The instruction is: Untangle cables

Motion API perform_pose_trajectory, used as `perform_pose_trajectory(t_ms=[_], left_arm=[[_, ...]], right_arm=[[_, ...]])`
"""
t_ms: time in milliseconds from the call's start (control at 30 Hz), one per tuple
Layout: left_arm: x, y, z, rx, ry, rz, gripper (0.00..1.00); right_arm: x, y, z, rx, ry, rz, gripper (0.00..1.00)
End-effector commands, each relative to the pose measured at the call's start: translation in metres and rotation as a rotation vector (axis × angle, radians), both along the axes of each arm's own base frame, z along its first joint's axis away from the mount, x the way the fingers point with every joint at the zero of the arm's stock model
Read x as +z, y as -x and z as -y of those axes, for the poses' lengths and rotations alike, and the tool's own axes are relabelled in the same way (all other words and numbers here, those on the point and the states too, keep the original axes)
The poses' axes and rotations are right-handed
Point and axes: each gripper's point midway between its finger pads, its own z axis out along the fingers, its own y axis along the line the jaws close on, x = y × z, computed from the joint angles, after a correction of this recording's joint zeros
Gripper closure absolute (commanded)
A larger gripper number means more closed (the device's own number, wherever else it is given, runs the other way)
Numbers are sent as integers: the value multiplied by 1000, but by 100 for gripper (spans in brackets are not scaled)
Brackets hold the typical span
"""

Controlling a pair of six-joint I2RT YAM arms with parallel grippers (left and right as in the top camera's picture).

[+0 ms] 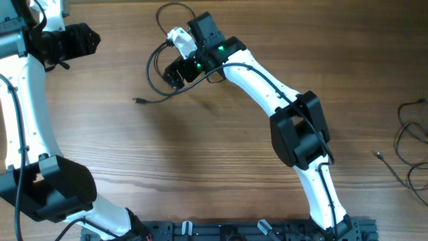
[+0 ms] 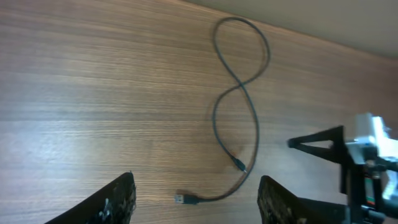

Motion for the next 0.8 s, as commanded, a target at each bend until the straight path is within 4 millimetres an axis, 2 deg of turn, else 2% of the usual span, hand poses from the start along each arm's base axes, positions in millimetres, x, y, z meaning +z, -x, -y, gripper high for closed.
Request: perform_pose_trajectory(t_ms=[0,200,367,533,767], left_arm=[[19,2,14,-96,7,65,35],[18,3,16,-99,9,60,36],[20,3,20,-113,30,66,36],[18,5,22,-115,34,55,36],[22,5,29,-140,67,68,36]], right_arm=[[-18,22,-18,146,-48,-29,0],[-44,40,-34,227,-27,-29,0],[-72,22,-23,109,253,146,0],[-74,29,-28,163,274,180,0],[-79,22,-14,197,371,254,0]])
